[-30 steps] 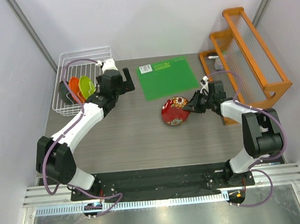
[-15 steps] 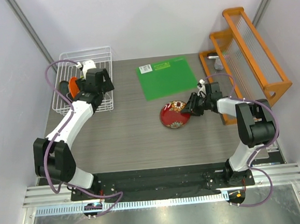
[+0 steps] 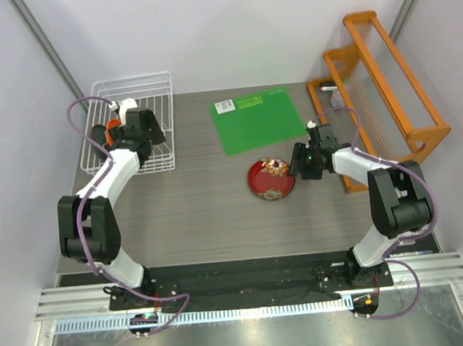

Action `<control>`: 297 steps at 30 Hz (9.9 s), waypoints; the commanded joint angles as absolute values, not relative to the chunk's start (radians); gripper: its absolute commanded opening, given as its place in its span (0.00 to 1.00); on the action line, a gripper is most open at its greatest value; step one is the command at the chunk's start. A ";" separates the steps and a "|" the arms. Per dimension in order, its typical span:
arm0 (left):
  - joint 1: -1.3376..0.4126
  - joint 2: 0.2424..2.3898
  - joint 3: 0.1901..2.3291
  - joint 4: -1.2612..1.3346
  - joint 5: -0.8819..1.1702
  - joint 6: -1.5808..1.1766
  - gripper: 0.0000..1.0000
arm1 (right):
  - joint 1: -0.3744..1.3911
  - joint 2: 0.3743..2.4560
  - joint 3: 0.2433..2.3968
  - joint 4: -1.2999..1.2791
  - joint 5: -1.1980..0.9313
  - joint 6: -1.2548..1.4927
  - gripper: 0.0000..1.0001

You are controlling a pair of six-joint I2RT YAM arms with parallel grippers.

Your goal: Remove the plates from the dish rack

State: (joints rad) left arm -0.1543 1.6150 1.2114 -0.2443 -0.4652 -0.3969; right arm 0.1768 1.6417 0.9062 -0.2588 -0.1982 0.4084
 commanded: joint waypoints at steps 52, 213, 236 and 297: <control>-0.044 1.531 1.368 -0.273 -0.282 -0.402 0.00 | 0.198 1.376 0.962 -0.361 0.065 0.345 0.66; 0.057 1.365 1.192 -0.154 0.194 -0.655 0.00 | 0.201 1.269 0.925 -0.272 -0.207 0.370 0.67; -0.383 1.546 0.907 0.397 0.534 -0.985 0.00 | 0.311 1.472 0.881 0.261 -0.606 0.686 0.67; -0.081 1.373 1.158 -0.316 -0.569 -0.420 0.99 | 0.172 1.430 0.897 -0.287 -0.224 0.341 0.71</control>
